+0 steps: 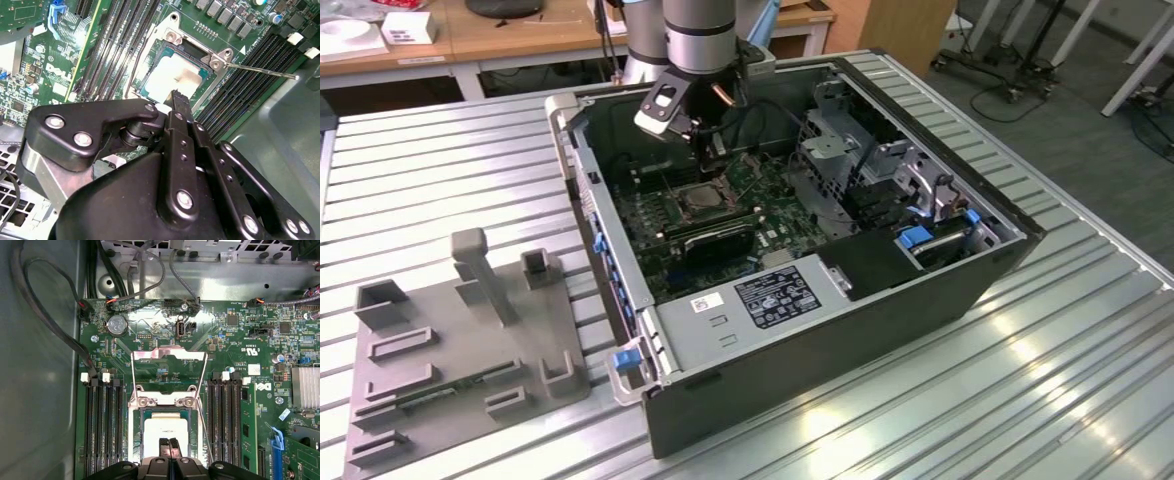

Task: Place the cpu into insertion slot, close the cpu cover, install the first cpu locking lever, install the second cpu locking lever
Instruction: 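Close the cpu cover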

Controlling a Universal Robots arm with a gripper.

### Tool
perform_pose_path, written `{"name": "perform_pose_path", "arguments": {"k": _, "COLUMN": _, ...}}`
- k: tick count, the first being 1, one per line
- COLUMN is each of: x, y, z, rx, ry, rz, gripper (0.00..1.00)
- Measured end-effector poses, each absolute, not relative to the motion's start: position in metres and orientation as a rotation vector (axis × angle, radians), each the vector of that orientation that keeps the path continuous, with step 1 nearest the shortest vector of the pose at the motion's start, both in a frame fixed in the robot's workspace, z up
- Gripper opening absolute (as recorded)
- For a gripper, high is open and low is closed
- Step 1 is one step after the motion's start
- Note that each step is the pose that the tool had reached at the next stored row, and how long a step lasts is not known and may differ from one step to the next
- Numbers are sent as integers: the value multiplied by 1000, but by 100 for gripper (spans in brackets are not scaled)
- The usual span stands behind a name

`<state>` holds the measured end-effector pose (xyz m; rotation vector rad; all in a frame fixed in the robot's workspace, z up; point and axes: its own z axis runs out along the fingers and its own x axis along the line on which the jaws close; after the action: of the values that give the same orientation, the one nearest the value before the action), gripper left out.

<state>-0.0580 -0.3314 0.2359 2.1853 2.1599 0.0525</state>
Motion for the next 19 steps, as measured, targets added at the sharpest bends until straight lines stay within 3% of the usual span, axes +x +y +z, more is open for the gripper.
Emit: {"name": "perform_pose_path", "arguments": {"k": 19, "x": -58, "y": -331, "z": 267, "rx": 2185, "ry": 2160, "rz": 53, "gripper": 11}}
